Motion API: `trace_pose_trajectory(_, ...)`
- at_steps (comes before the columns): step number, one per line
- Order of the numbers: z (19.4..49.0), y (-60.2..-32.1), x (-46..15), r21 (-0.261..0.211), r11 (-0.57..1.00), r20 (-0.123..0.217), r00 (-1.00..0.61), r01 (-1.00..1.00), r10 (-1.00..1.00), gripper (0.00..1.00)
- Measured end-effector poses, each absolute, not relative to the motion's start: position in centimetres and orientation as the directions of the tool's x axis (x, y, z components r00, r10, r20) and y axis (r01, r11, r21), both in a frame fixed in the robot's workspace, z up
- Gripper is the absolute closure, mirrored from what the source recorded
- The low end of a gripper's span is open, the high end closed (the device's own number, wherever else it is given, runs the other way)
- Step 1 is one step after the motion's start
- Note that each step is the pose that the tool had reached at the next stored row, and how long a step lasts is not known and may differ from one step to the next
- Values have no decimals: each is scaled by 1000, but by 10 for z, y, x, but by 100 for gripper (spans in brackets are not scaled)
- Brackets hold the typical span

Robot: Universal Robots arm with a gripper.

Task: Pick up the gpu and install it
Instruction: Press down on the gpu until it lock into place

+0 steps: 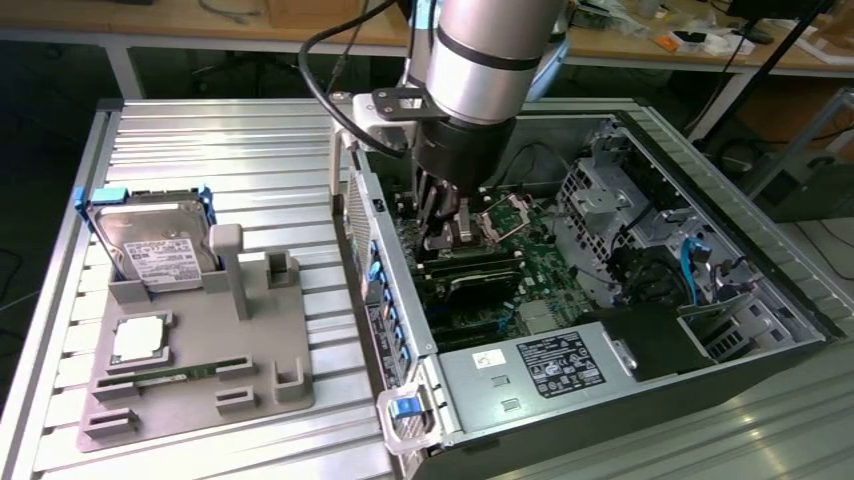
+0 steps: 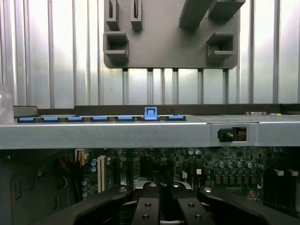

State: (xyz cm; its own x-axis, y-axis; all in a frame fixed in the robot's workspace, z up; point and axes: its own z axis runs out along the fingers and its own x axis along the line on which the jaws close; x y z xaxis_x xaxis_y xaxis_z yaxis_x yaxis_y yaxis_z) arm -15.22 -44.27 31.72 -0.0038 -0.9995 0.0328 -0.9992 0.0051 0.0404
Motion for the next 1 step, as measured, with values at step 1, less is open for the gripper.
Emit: trace_pose_trajectory(1, 317, -443, -152, 40, 5, 33, -4, -999, -999, 89)
